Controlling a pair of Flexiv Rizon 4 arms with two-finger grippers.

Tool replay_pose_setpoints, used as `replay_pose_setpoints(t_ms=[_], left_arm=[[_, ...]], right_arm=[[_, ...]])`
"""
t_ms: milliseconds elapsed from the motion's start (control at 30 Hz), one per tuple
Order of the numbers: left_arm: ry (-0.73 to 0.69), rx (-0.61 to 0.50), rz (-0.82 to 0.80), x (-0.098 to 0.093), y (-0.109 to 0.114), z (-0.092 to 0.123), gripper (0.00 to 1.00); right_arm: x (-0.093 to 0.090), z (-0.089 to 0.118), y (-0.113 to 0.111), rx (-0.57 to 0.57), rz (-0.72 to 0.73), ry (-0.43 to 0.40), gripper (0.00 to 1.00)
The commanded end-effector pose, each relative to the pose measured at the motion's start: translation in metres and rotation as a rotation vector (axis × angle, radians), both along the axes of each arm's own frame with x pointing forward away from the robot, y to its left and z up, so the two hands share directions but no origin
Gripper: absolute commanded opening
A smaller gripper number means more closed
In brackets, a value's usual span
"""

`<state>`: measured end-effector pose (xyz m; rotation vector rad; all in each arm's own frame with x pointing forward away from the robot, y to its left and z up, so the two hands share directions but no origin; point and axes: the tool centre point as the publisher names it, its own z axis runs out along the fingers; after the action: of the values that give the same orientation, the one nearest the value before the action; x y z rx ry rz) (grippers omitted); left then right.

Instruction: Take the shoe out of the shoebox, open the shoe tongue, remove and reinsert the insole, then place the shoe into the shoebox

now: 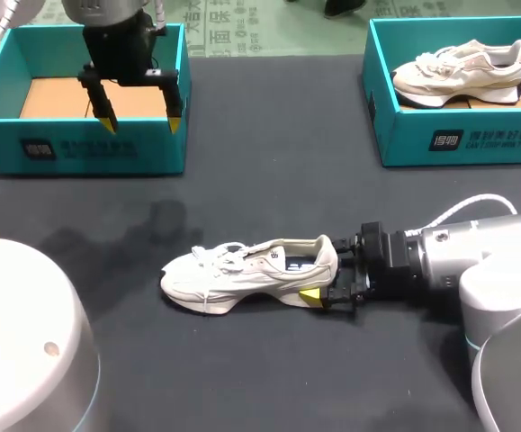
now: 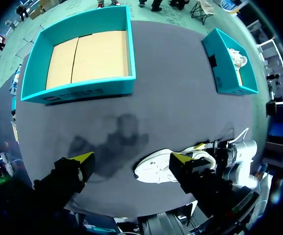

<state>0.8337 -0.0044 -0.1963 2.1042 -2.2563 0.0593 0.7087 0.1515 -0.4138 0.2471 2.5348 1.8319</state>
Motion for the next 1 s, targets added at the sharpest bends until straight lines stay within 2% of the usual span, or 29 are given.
replay_pose_setpoints(t_ms=[33,200,500,733,1000], left_arm=[[-0.003,-0.001,0.001,-0.001,0.001,0.000,1.00],[-0.003,-0.001,0.001,-0.001,0.001,0.000,1.00],[-0.006,0.019,-0.013,-0.057,-0.044,-0.018,1.00],[0.013,0.015,-0.046,-0.097,-0.084,-0.022,1.00],[0.027,0.024,-0.069,-0.126,-0.118,-0.034,1.00]], right_arm=[[0.001,-0.002,0.004,-0.004,0.001,0.001,0.00],[0.001,-0.002,0.004,-0.004,0.001,0.001,0.00],[0.001,-0.002,0.004,-0.004,0.001,0.001,0.00],[0.001,-0.002,0.004,-0.004,0.001,0.001,0.00],[0.001,-0.002,0.004,-0.004,0.001,0.001,0.00]])
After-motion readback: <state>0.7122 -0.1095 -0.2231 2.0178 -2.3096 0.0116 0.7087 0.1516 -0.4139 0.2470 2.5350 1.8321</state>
